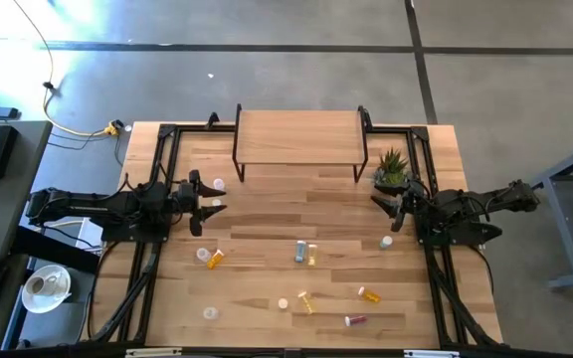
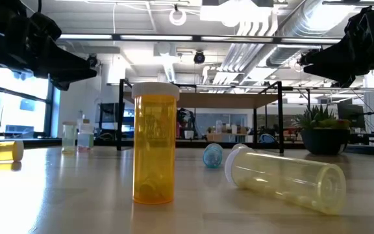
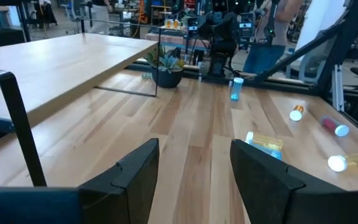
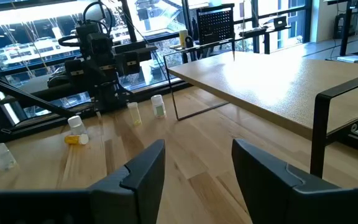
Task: Pick and place medicine bottles onto shelf by color
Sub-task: Put the top left yellow pill bottle on the shelf
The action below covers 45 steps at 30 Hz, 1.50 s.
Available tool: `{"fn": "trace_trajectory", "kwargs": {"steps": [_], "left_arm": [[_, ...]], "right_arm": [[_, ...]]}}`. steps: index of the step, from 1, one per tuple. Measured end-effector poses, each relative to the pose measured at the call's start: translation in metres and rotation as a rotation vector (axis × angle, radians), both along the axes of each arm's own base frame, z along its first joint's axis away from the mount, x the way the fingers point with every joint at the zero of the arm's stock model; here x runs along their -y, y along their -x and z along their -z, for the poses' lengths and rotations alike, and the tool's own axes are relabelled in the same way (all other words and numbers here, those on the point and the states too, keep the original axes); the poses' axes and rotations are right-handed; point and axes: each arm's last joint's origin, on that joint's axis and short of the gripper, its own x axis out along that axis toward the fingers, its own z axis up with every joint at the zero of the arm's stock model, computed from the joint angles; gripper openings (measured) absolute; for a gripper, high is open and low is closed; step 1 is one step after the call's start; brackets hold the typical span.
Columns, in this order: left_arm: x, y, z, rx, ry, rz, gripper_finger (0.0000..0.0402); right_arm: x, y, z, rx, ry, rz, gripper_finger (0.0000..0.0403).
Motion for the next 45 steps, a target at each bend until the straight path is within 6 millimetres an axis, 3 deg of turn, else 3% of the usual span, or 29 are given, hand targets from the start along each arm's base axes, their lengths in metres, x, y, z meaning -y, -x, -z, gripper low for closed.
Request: {"fn": "trace_trajectory", "kwargs": {"steps": [15, 22, 29, 36, 45], "left_arm": [[0.001, 0.000, -0.001, 0.008, 0.002, 0.025, 0.0188], [-0.003, 0.001, -0.002, 0.029, 0.064, -0.099, 0.0188], [-0.003, 0.002, -0.032, 0.095, 0.056, -0.118, 0.0188], [-0.006, 0.006, -0.058, -0.027, 0.110, -0.248, 0.0188], [-0.007, -0.003, -0.063, -0.171, 0.344, -0.320, 0.0188]], "right_arm": [[0.000, 0.000, 0.000, 0.000, 0.000, 0.000, 0.0177], [0.000, 0.000, 0.000, 0.000, 0.000, 0.000, 0.0177], [0.000, 0.000, 0.000, 0.001, 0.000, 0.000, 0.0177], [0.000, 0.000, 0.000, 0.000, 0.000, -0.001, 0.0177], [0.000, 0.000, 0.000, 0.000, 0.000, 0.000, 0.0177]]}}
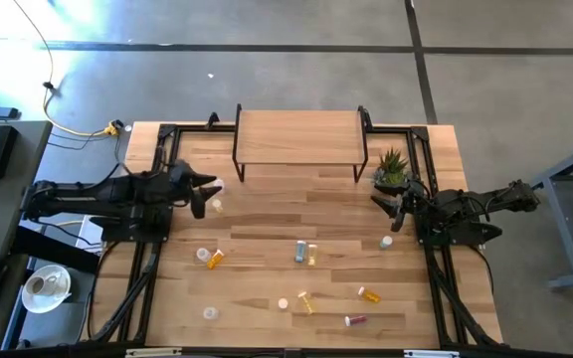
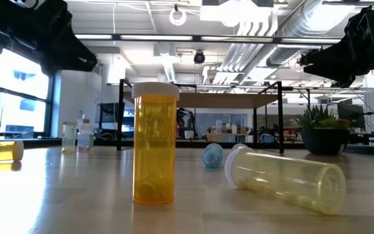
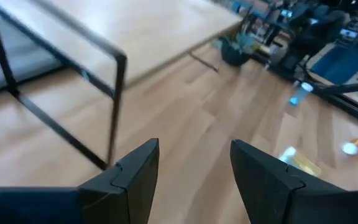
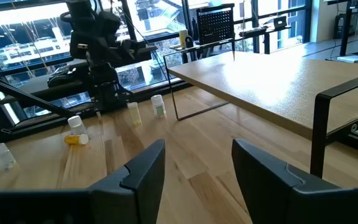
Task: Pick and place medicine bottles onto shelf by color
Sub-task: Put the top left yellow pill bottle on the shelf
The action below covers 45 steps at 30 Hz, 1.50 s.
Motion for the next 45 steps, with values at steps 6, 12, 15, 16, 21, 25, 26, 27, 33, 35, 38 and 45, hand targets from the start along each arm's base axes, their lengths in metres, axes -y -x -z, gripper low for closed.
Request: {"fn": "trace_trajectory", "kwargs": {"steps": [6, 12, 15, 16, 21, 25, 26, 27, 33, 35, 38, 45], "left_arm": [[0.001, -0.010, 0.011, -0.062, 0.144, 0.033, 0.0188], [0.002, -0.015, 0.016, -0.102, 0.214, 0.059, 0.0188], [0.003, -0.015, 0.001, -0.112, 0.220, 0.093, 0.0188], [0.003, -0.014, -0.007, -0.121, 0.212, 0.098, 0.0188], [0.002, -0.006, -0.039, -0.211, 0.166, 0.033, 0.0188], [0.000, -0.005, -0.040, -0.285, 0.188, -0.066, 0.0188], [0.000, -0.006, -0.036, -0.304, 0.201, -0.090, 0.0188], [-0.001, -0.008, -0.032, -0.326, 0.218, -0.108, 0.0188], [-0.003, -0.019, -0.009, -0.431, 0.299, -0.183, 0.0188], [-0.003, -0.023, -0.004, -0.459, 0.314, -0.199, 0.0188], [-0.004, -0.029, 0.002, -0.493, 0.325, -0.214, 0.0188], [-0.002, -0.039, 0.012, -0.549, 0.351, -0.232, 0.0188]], "right_arm": [[0.000, 0.000, 0.000, 0.000, 0.000, 0.000, 0.0177], [0.000, 0.000, 0.000, 0.000, 0.000, 0.000, 0.0177], [0.000, 0.000, 0.000, 0.000, 0.000, 0.000, 0.0177], [0.000, 0.000, 0.000, 0.000, 0.000, 0.000, 0.0177], [0.000, 0.000, 0.000, 0.000, 0.000, 0.000, 0.0177], [0.000, 0.000, 0.000, 0.000, 0.000, 0.000, 0.0177], [0.000, 0.000, 0.000, 0.000, 0.000, 0.000, 0.0177], [0.000, 0.000, 0.000, 0.000, 0.000, 0.000, 0.0177], [0.000, 0.000, 0.000, 0.000, 0.000, 0.000, 0.0177], [0.000, 0.000, 0.000, 0.000, 0.000, 0.000, 0.0177], [0.000, 0.000, 0.000, 0.000, 0.000, 0.000, 0.0177], [0.000, 0.000, 0.000, 0.000, 0.000, 0.000, 0.0177]]}}
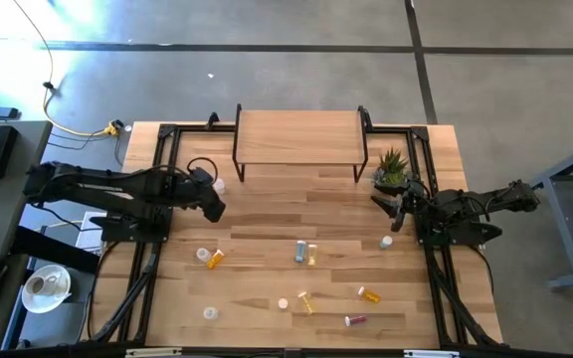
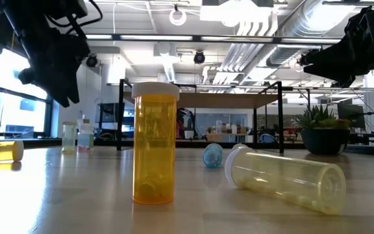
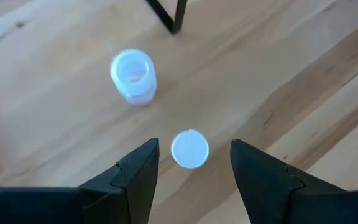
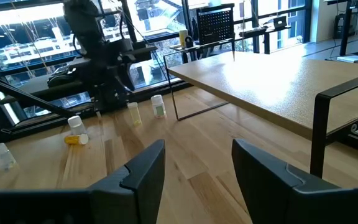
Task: Pick and place medicine bottles onto shelf by color
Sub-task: Put the top left yellow pill bottle on the shelf
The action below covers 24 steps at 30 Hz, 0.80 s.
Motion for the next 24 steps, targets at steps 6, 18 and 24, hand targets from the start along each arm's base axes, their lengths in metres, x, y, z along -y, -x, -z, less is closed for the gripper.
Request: {"fn": "trace_trajectory", "kwargs": {"steps": [6, 18, 24], "left_arm": [[0.006, -0.007, 0.008, -0.037, 0.008, -0.016, 0.0188], [0.005, -0.020, 0.021, -0.081, -0.016, -0.034, 0.0188], [0.005, -0.023, 0.026, -0.112, -0.021, -0.039, 0.0188]], "right_arm": [[0.000, 0.000, 0.000, 0.000, 0.000, 0.000, 0.0177], [0.000, 0.000, 0.000, 0.000, 0.000, 0.000, 0.0177], [0.000, 0.000, 0.000, 0.000, 0.000, 0.000, 0.0177]]}}
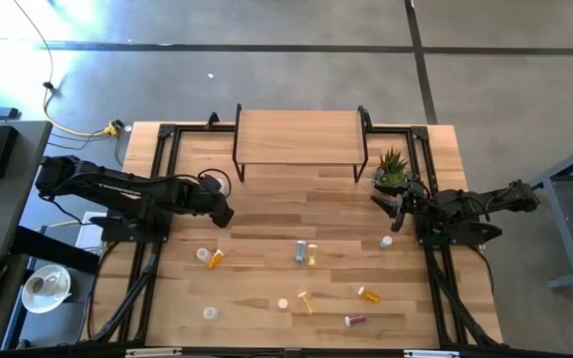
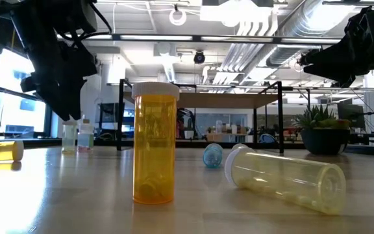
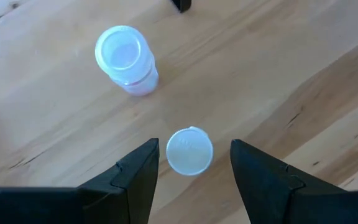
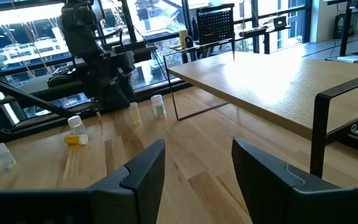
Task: Pick and place medicine bottles onto shelf by color
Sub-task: Put the top left yellow pill bottle on the shelf
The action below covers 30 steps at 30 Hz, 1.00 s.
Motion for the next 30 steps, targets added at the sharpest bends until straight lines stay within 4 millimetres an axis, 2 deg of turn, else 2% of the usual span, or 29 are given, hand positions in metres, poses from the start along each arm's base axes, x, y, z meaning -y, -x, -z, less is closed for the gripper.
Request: {"fn": "trace_trajectory", "kwargs": {"steps": [16, 30], "left_arm": [[-0.001, -0.009, 0.015, -0.070, 0.005, 0.003, 0.0184], [-0.001, -0.010, 0.018, -0.105, -0.003, 0.051, 0.0105]], "right_arm": [[0.000, 0.000, 0.000, 0.000, 0.000, 0.000, 0.0177], [0.000, 0.000, 0.000, 0.000, 0.000, 0.000, 0.0177]]}}
